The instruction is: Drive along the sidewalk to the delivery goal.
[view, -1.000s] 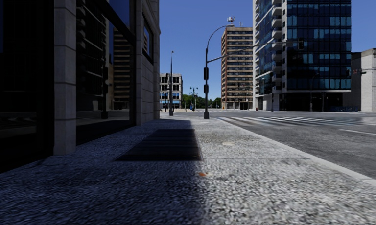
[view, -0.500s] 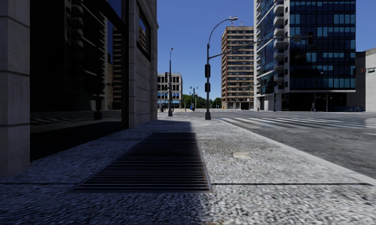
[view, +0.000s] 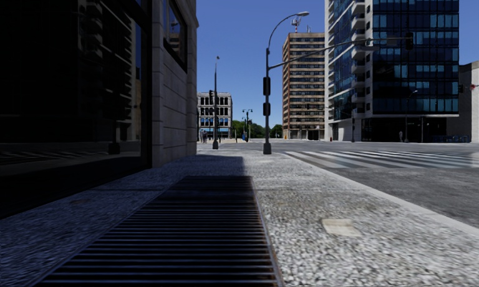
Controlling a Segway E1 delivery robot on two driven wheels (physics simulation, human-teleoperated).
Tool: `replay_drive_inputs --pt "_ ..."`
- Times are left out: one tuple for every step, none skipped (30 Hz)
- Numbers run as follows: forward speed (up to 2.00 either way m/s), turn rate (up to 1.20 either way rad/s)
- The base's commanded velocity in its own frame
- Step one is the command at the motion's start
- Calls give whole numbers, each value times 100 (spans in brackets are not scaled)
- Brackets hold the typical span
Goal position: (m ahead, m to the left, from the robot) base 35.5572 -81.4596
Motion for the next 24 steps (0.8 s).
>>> replay_drive_inputs --pt "200 0" --pt "200 0" --pt "200 0" --pt "200 0" --pt "200 0" --pt "200 0" --pt "200 0" --pt "200 0" --pt "200 0" --pt "200 0" --pt "200 0" --pt "200 0" --pt "200 0" --pt "200 0" --pt "200 0" --pt "200 0" --pt "200 0" --pt "200 0" --pt "200 0" --pt "200 0" --pt "200 0" --pt "200 0" --pt "200 0" --pt "200 0"
